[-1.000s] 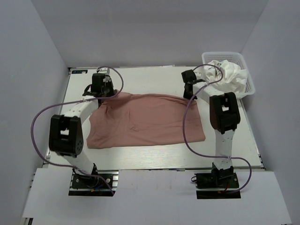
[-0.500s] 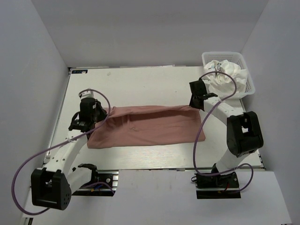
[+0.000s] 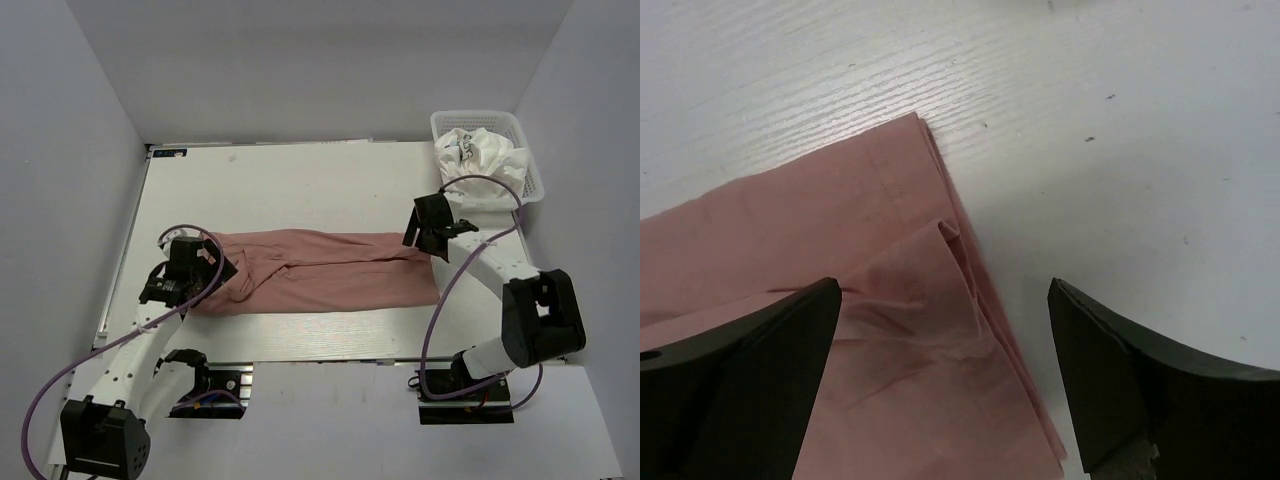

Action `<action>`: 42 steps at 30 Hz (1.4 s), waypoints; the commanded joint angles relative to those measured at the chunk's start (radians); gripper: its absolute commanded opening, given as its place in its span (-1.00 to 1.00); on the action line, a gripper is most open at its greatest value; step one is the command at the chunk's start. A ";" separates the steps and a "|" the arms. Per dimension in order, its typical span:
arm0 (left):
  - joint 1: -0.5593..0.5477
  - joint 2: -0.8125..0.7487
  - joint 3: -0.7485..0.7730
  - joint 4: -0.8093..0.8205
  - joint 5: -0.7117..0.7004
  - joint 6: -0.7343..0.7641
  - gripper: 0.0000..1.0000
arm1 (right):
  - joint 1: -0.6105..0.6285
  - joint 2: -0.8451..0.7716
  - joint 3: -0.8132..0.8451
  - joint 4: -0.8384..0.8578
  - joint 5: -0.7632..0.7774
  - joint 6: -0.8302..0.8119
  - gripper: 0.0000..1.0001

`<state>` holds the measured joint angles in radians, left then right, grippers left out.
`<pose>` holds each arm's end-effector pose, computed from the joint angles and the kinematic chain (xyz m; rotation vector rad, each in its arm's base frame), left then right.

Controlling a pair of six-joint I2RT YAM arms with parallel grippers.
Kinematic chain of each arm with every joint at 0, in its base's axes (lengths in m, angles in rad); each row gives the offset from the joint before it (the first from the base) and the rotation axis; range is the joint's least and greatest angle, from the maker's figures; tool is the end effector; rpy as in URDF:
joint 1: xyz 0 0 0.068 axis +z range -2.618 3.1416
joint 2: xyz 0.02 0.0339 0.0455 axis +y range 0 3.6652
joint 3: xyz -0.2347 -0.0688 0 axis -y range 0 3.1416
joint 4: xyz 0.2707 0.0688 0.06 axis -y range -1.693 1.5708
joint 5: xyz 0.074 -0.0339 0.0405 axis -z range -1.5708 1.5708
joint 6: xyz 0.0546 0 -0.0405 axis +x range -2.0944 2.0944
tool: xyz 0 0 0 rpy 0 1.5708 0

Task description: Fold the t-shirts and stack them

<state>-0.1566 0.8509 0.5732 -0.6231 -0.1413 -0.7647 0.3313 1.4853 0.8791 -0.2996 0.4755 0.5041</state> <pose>0.2200 -0.0270 0.1731 -0.7982 2.3403 -0.2258 0.3223 0.0844 0.1460 0.3979 2.3198 -0.1910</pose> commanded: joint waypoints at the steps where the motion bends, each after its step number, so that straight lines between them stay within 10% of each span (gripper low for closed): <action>1: -0.001 -0.033 0.097 -0.093 0.014 -0.041 1.00 | 0.000 -0.114 0.008 -0.024 0.046 0.019 0.81; 10: 0.020 0.271 0.307 0.005 0.003 -0.022 1.00 | 0.136 -0.162 0.062 0.106 -0.394 -0.180 0.81; 26: 0.212 0.838 0.389 0.279 0.316 0.022 1.00 | 0.710 0.469 0.681 0.077 -0.135 -0.187 0.81; 42: 0.279 0.930 0.249 0.379 0.444 0.061 1.00 | 0.785 0.837 1.035 0.134 0.077 -0.133 0.81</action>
<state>0.1272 1.7042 0.9066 -0.1738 0.3374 -0.7441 1.0988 2.3123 1.8477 -0.2249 0.4698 0.3840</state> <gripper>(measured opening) 0.995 0.904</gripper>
